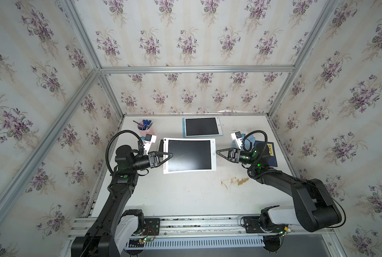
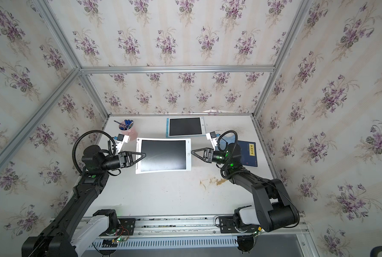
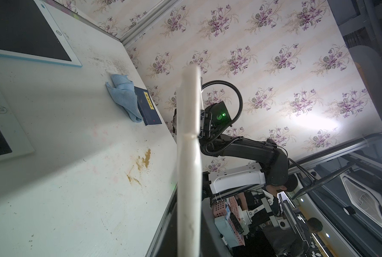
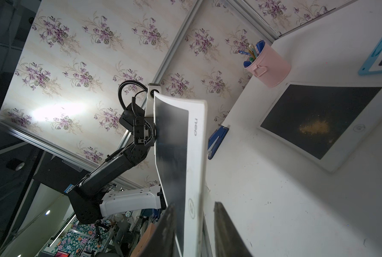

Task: Wipe the drawing tablet
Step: Place the drawing tablet at the center of the board.

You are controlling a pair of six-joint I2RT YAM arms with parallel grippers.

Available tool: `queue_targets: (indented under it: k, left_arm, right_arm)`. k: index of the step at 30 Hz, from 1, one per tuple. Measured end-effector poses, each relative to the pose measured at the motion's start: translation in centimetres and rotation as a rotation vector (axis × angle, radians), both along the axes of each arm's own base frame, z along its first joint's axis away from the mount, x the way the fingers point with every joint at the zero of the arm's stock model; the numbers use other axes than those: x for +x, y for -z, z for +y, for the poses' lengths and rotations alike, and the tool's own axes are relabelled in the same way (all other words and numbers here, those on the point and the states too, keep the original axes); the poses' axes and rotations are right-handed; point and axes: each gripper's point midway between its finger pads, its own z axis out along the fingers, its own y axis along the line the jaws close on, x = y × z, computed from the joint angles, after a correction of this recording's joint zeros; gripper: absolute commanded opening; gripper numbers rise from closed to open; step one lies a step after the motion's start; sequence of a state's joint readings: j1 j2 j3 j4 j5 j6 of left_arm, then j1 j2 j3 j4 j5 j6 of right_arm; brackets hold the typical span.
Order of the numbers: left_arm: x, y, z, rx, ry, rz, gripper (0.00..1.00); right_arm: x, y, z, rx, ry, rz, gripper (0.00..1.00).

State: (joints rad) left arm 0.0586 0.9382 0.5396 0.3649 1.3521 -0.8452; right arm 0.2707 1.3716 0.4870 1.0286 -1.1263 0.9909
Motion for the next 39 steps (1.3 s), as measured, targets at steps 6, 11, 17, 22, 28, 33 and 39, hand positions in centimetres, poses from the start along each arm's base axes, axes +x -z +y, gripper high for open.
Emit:
queue_targets:
  k: [6,11,17,22,28,33,39]
  left_arm:
    - [0.0,0.0,0.0,0.0,0.0,0.0,0.0]
    - [0.0,0.0,0.0,0.0,0.0,0.0,0.0]
    - [0.0,0.0,0.0,0.0,0.0,0.0,0.0]
    - [0.0,0.0,0.0,0.0,0.0,0.0,0.0]
    - [0.1,0.1,0.1,0.0,-0.007,0.003,0.24]
    - [0.1,0.0,0.1,0.001,-0.01,-0.002,0.29]
    - [0.1,0.0,0.1,0.004,-0.015,-0.004,0.38]
  right_arm:
    - [-0.8,0.0,1.0,0.001,-0.048,0.0,0.3]
    - [-1.1,0.2,1.5,0.001,-0.068,0.001,0.27]
    - [-1.2,0.2,1.4,0.0,-0.072,0.001,0.2]
    - [-1.3,0.2,1.4,-0.002,-0.072,0.005,0.12]
    - [-1.7,0.0,1.4,0.0,-0.092,-0.001,0.0]
    - [-1.8,-0.1,1.5,0.001,-0.096,-0.008,0.0]
    - [-1.8,-0.1,1.5,0.001,-0.096,-0.007,0.0]
